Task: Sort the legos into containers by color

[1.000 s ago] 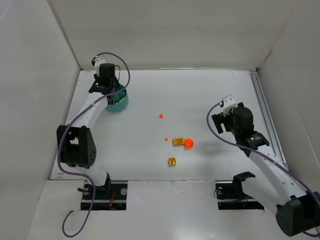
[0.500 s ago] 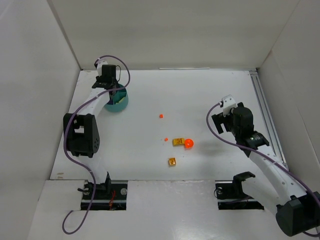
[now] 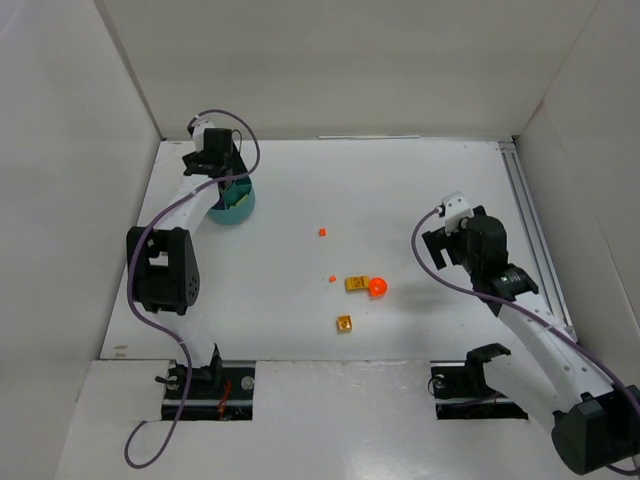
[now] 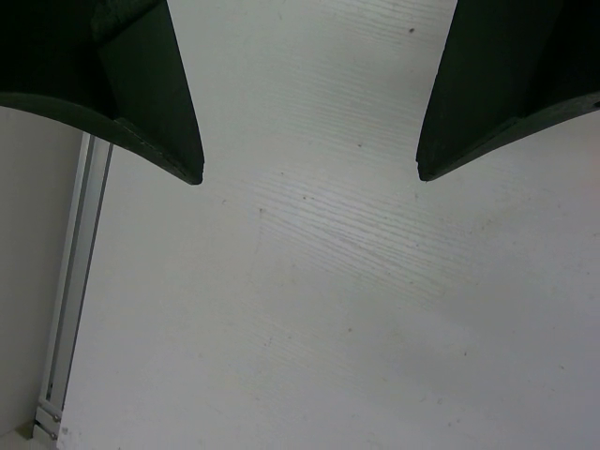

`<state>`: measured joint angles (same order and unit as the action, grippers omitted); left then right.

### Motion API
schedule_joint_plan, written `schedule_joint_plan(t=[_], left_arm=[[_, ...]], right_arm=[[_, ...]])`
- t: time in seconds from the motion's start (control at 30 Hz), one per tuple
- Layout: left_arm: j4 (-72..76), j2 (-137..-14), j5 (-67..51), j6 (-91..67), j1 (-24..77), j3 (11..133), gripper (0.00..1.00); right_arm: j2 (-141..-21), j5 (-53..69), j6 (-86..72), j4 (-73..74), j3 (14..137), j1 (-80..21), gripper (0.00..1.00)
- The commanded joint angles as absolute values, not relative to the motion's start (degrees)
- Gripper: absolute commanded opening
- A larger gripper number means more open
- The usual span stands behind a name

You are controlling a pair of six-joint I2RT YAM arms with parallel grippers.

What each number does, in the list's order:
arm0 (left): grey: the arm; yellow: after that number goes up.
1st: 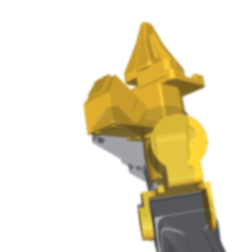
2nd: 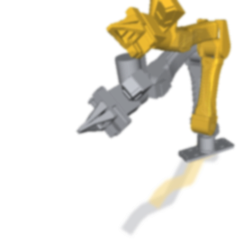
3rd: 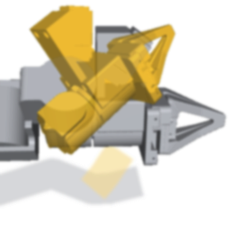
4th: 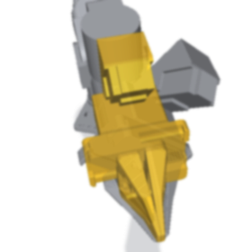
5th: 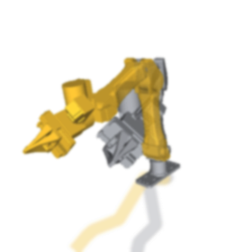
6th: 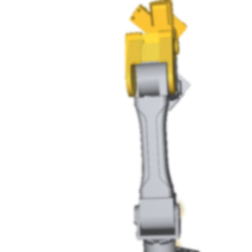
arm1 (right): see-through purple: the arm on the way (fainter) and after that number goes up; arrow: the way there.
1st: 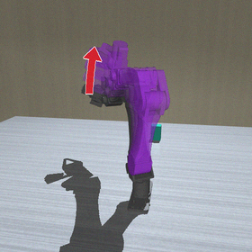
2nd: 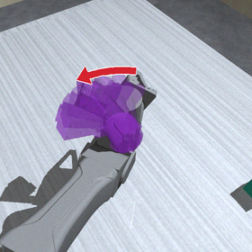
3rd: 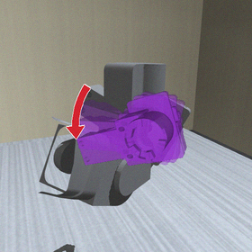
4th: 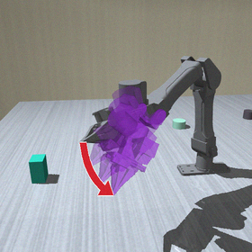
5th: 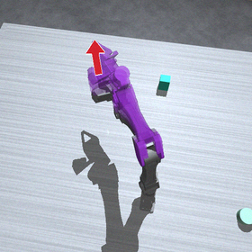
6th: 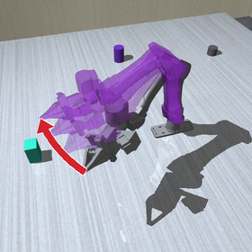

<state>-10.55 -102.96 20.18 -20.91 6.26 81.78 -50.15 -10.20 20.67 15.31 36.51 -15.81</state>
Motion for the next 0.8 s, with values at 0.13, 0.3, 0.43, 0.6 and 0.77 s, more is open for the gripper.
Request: schedule_joint_plan(t=[0.13,0.3,0.43,0.6,0.77], left_arm=[[-8.7,-90.5,16.4,-21.4,7.0,77.2,0.98],[-5.5,-80.5,10.5,-22.4,11.6,67.8,1.00],[-0.4,-70.3,5.2,-26.4,15.3,53.7,1.00],[1.1,-64.5,2.6,-28.9,21.3,45.5,1.00],[0.6,-61.4,2.6,-31.6,26.1,41.1,1.00]], right_arm=[[-49.3,-1.6,23.6,9.8,35.5,-16.0,1.00],[-54.2,0.3,24.2,9.8,35.5,-22.7,1.00],[-59.8,-0.9,24.2,9.8,37.3,-33.4,1.00],[-67.7,-1.5,20.1,12.0,38.5,-41.8,1.00],[-70.7,-3.7,13.2,12.0,38.5,-45.8,0.96]])
